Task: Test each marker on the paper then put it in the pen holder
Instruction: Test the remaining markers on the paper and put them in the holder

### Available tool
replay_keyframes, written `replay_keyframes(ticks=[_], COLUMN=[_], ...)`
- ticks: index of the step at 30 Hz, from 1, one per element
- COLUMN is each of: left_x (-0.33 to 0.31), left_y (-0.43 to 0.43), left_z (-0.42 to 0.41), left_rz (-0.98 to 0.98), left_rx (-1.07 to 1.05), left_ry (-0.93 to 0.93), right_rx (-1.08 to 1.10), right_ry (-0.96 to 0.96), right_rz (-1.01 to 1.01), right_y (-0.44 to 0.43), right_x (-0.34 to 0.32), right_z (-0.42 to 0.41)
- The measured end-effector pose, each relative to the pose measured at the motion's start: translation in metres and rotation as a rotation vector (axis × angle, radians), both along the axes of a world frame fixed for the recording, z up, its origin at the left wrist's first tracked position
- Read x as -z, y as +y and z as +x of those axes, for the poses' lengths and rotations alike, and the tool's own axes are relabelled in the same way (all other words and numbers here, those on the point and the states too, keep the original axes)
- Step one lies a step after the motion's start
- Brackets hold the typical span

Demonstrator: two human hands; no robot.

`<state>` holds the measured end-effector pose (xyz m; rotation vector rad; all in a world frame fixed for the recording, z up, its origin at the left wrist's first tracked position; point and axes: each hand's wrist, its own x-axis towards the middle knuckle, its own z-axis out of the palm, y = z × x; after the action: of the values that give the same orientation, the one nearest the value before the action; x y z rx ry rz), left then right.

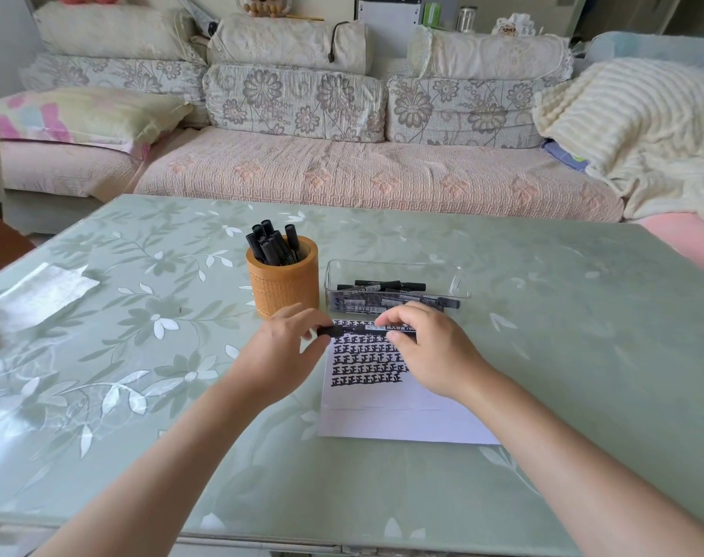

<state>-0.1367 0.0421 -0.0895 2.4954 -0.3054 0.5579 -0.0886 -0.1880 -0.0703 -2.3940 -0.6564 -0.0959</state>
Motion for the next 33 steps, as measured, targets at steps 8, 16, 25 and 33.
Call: replay_keyframes(ticks=[8,16,25,33], left_x=[-0.004,-0.013,-0.017,-0.011], left_y=[-0.007,-0.001,0.007,0.000], left_z=[-0.002,-0.010,-0.017,-0.004], left_rz=[0.013,0.003,-0.057,-0.059], left_rx=[0.084,0.097,0.091,0.110], left_ry=[0.075,0.115,0.097,0.067], right_rx=[-0.051,-0.036,-0.134,-0.172], right_ry=[0.061,-0.028,-0.017,0.053], right_rz=[-0.010,-0.002,-0.169,-0.206], right_y=[0.007,0.016,0.031,0.036], right_x=[0.004,0.006,-0.006,-0.010], right_z=[-0.007,-0.012,-0.020,-0.012])
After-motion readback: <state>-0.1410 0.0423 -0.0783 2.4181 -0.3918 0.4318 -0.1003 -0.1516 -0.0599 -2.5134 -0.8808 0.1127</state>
